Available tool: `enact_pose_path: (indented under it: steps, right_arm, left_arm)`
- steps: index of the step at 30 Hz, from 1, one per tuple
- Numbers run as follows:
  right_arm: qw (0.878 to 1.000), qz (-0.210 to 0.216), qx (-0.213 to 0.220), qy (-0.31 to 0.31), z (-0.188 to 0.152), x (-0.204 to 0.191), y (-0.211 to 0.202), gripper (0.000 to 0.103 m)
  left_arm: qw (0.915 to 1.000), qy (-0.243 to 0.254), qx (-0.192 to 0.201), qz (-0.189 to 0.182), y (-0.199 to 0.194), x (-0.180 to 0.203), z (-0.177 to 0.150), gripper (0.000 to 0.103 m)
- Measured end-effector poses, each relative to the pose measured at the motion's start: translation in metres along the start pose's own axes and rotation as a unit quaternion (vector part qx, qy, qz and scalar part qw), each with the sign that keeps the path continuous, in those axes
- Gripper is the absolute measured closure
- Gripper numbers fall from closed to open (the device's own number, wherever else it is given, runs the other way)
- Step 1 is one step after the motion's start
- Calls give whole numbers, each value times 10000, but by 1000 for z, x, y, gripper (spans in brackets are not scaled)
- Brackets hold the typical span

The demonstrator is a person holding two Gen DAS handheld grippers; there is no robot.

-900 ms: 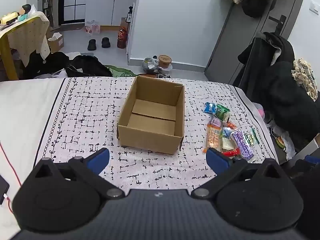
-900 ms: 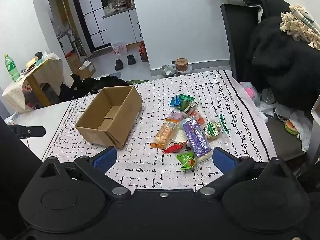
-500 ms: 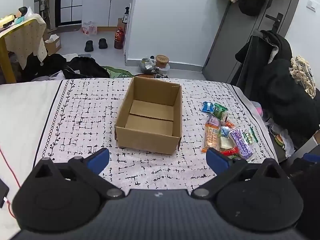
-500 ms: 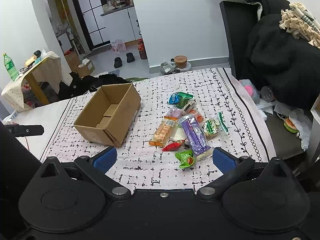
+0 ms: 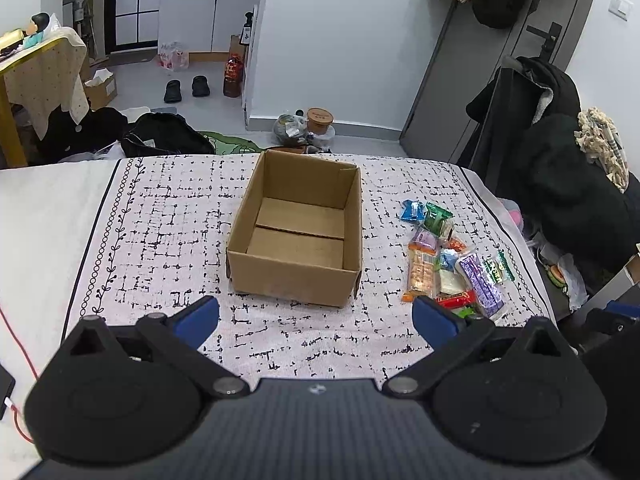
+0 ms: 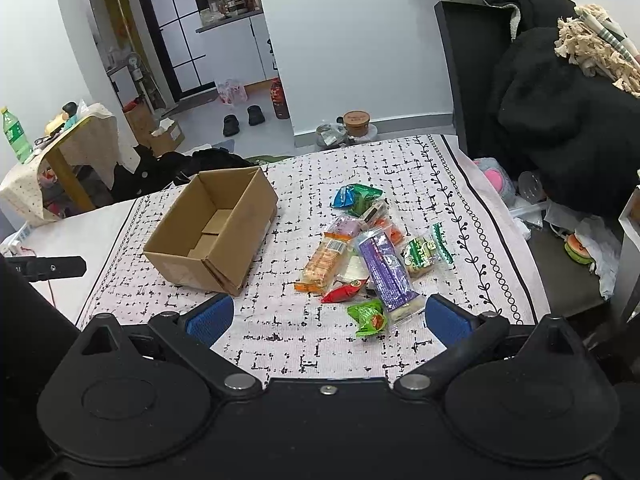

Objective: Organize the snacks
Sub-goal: 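Move both grippers toward the snack pile beside the cardboard box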

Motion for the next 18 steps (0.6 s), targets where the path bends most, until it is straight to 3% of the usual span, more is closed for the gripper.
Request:
enact_pose_path:
  steps: [9, 12, 18]
  right_arm:
    - [9998, -86, -199, -49, -5, -3, 0, 0]
    - [9987, -177, -482, -55, -10, -2, 0, 0]
    - [9998, -144, -140, -94, -5, 0, 4, 0]
  left_arm:
    - [10000, 23, 24, -28, -1, 1, -1, 1]
    - [10000, 48, 31, -45, -1, 3, 0, 1]
    - [9998, 102, 47, -149, 1, 5, 0, 1]
Point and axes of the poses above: each gripper's, at about its wrist camera, not at the fingertips, and y roughly the way its jaws point, x to its right, z to its top, the point moved 10 cm from there along y, roughly the way its jaws point, and after that the axes turned 4 degrees about -y, right-handed, at the moved point
